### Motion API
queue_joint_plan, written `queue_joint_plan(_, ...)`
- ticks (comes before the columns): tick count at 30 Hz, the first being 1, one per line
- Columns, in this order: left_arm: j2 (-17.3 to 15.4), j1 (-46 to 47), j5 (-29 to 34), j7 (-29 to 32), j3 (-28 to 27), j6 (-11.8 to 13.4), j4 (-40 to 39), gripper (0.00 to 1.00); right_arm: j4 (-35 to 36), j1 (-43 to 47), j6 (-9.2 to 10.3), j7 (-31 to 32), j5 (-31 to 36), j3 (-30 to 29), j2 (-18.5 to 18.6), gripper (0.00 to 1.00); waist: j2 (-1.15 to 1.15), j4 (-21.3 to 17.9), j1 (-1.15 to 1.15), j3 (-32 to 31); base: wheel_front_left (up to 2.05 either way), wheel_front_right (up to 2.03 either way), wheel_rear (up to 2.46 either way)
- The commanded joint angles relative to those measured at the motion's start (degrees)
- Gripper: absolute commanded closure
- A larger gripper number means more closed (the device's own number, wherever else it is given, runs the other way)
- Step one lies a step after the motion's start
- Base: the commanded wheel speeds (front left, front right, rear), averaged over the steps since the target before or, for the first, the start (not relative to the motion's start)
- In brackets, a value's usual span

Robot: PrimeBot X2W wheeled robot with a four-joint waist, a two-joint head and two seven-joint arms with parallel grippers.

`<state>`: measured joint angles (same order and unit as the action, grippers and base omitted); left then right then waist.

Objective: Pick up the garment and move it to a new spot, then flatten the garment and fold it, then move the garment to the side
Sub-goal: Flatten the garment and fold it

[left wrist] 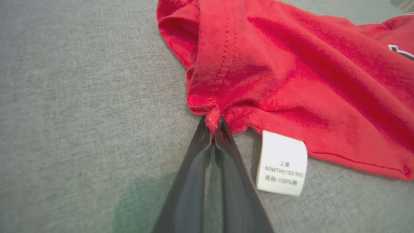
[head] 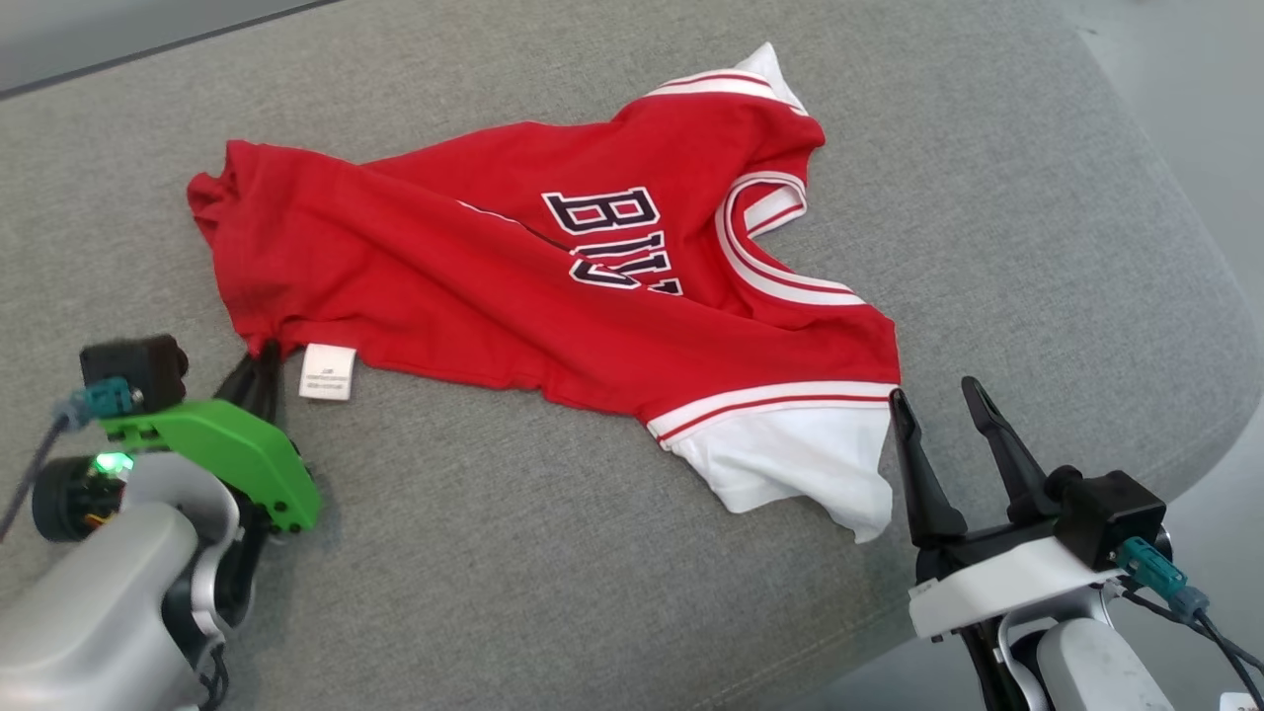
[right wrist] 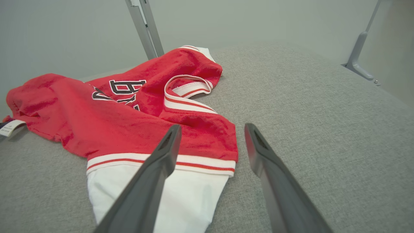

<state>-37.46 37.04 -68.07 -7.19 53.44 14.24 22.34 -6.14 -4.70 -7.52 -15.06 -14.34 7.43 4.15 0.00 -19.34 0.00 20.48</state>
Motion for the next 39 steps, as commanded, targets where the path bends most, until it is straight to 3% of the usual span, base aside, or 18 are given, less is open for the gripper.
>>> queue_joint_plan(1,-0.37,-2.62,-0.39,-1.57,-0.25,1.38,-2.54,1.0,0.02,1.12,0.06,-0.17,0.4,-0.21,0.47,0.0,0.0,2.99,0.0,-3.07,0.0,0.0,0.0)
queue_joint_plan(9,-3.71,-17.99,0.47,-7.61,-4.87,13.66,-25.32,1.0,1.57,3.31,0.06,-0.17,1.16,-2.03,2.65,0.0,0.0,10.18,0.0,-6.1,0.0,0.0,0.0)
queue_joint_plan(13,-1.89,-25.66,-0.18,-8.02,-9.21,15.55,-30.06,1.0,2.14,3.49,0.06,-0.18,1.5,-1.95,3.99,0.0,0.0,13.25,0.0,-6.58,0.0,0.0,0.0)
queue_joint_plan(17,1.53,-30.4,1.61,-8.0,-13.14,14.64,-28.25,1.0,2.1,3.31,0.06,-0.17,1.59,-1.55,5.11,0.0,0.0,14.55,0.0,-7.45,0.0,0.0,0.0)
queue_joint_plan(18,2.49,-31.28,3.19,-8.01,-14.58,14.35,-26.91,0.85,2.2,3.26,0.06,-0.17,1.64,-1.51,5.31,0.0,0.0,14.64,0.0,-7.64,0.0,0.0,0.0)
queue_joint_plan(19,3.65,-31.63,5.32,-8.01,-15.96,13.69,-25.97,0.59,2.26,3.23,0.06,-0.17,1.64,-1.44,5.43,0.0,0.0,14.68,0.0,-7.87,0.0,0.0,0.0)
queue_joint_plan(20,5.77,-32.52,5.67,-8.02,-17.62,12.84,-25.24,0.18,2.34,3.22,0.06,-0.17,1.65,-1.42,5.55,0.0,0.0,14.68,0.0,-8.13,0.0,0.0,0.0)
queue_joint_plan(21,6.99,-34.07,6.79,-7.92,-18.44,12.02,-23.65,0.0,2.44,3.22,0.06,-0.17,1.77,-1.24,5.71,0.0,0.0,14.5,0.0,-8.44,0.0,0.0,0.0)
queue_joint_plan(29,14.61,-40.82,21.38,-7.95,-31.44,5.3,-22.08,0.0,5.78,3.59,0.06,-0.17,2.76,-2.56,7.84,0.0,0.0,12.65,0.0,-11.12,0.0,0.0,0.0)
queue_joint_plan(39,26.81,-50.99,44.46,-7.95,-46.55,-7.11,-24.43,0.0,9.24,8.52,0.06,-0.17,3.83,-7.4,8.79,0.0,0.0,11.83,0.0,-18.96,0.0,0.0,0.0)
